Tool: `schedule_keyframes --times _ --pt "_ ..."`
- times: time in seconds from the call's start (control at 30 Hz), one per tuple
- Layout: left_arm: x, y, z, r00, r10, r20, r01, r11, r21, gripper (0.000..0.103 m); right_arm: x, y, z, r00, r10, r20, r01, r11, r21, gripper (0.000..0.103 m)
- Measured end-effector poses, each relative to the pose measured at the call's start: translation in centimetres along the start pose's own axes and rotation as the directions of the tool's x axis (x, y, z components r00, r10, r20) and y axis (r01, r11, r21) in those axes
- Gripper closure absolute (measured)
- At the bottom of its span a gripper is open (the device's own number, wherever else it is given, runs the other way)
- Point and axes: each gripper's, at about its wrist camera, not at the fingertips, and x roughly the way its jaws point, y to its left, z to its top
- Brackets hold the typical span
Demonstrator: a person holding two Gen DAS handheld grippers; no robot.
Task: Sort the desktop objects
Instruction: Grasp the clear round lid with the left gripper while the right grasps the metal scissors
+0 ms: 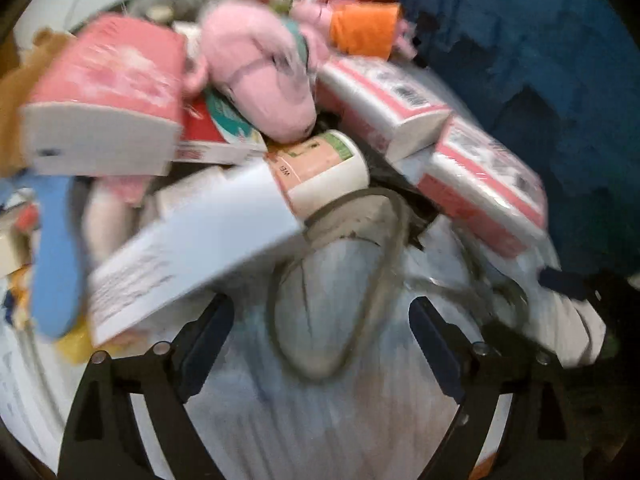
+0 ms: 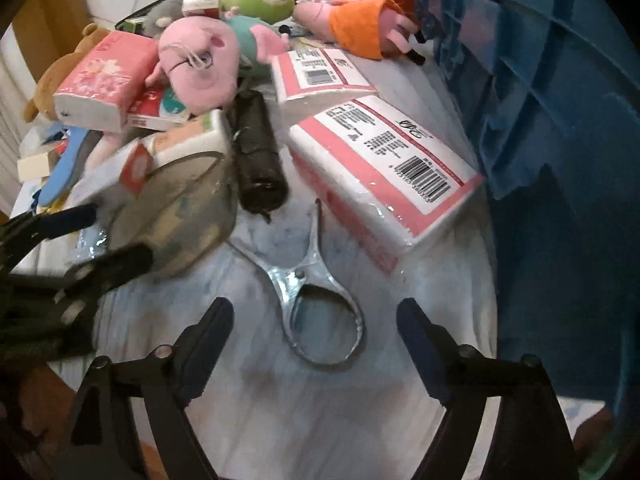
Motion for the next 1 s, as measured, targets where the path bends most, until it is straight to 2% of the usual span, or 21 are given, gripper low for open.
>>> schedule_keyframes --times 0.03,0.1,0.13,0.23,0.27,0.3,0.37,0.53,0.6,0.67,0.8,0.83,0.9,1.0 --pt "0.7 0.0 0.3 1.000 0.008 -0.015 -0.009 1.000 -0.010 0.013 0.2 -0.3 0.0 1.000 0.009 -0.006 -0.009 1.000 0.011 0.019" --pt "1.9 0.1 1.0 0.999 -0.035 -0.027 0.034 0.999 -0.040 0.014 0.8 -0.9 -0.1 1.000 0.015 -0.012 -0.015 1.000 0.010 0.019" --pt "2.0 -0.1 1.0 0.998 -0.051 -0.022 0.050 0.998 -0.047 0.022 1.0 -0.9 -0.1 1.000 0.010 -0.011 -0.010 1.000 0.004 0.019" --pt "1.3 -1.1 0.0 1.000 -0.012 0.002 0.012 1.000 -0.006 0.025 1.8 -0.5 0.0 1.000 0.012 -0.012 -0.012 1.000 -0.013 0.021" --pt "1.1 -1.2 -0.4 1.000 0.002 0.005 -0.002 1.000 0.005 0.025 2.3 -0.3 0.2 1.000 0.007 -0.021 -0.007 1.000 -0.016 0.043" --pt "0.6 -1.3 -1.1 1.000 0.023 0.004 -0.023 1.000 0.011 0.026 2.8 -0.2 0.2 0.999 0.000 -0.035 -0.001 1.000 -0.018 0.051" --pt "-0.3 -1.1 -2.5 0.999 0.038 -0.003 -0.038 0.999 0.001 0.027 2.8 0.2 0.0 0.999 -0.027 -0.032 0.026 0.999 -0.023 0.056" --pt "-1.6 -0.3 -5.3 0.998 0.055 -0.014 -0.056 0.998 -0.021 0.027 1.9 1.4 -1.5 0.998 0.017 -0.060 -0.019 0.999 -0.029 0.055" --pt "-1.6 -0.3 -5.7 0.998 0.066 -0.012 -0.066 0.998 -0.005 0.026 1.9 2.1 -1.6 0.998 0.022 -0.054 -0.025 0.998 -0.055 0.048" --pt "-1.3 -0.1 -5.6 0.998 0.055 -0.033 -0.055 0.998 -0.005 0.026 2.1 2.2 -1.2 0.999 0.010 -0.051 -0.013 0.998 -0.058 0.047" --pt "-1.5 -0.2 -5.6 0.998 0.065 -0.016 -0.065 0.998 0.020 0.022 2.6 2.3 -0.5 1.000 -0.003 -0.030 0.001 0.998 -0.063 0.046" --pt "-1.6 -0.2 -5.5 0.998 0.067 -0.016 -0.067 0.998 0.021 0.023 2.7 2.6 -0.4 1.000 -0.018 -0.021 0.016 0.997 -0.081 0.049" --pt "-1.8 0.0 -5.5 0.997 0.070 -0.018 -0.069 0.998 0.012 0.026 2.6 3.2 -0.4 1.000 -0.024 -0.011 0.023 0.994 -0.104 0.064" --pt "-2.7 0.0 -5.9 0.997 0.076 -0.016 -0.076 0.997 0.014 0.027 2.4 3.8 -0.5 0.999 -0.033 -0.022 0.030 0.994 -0.103 0.064"
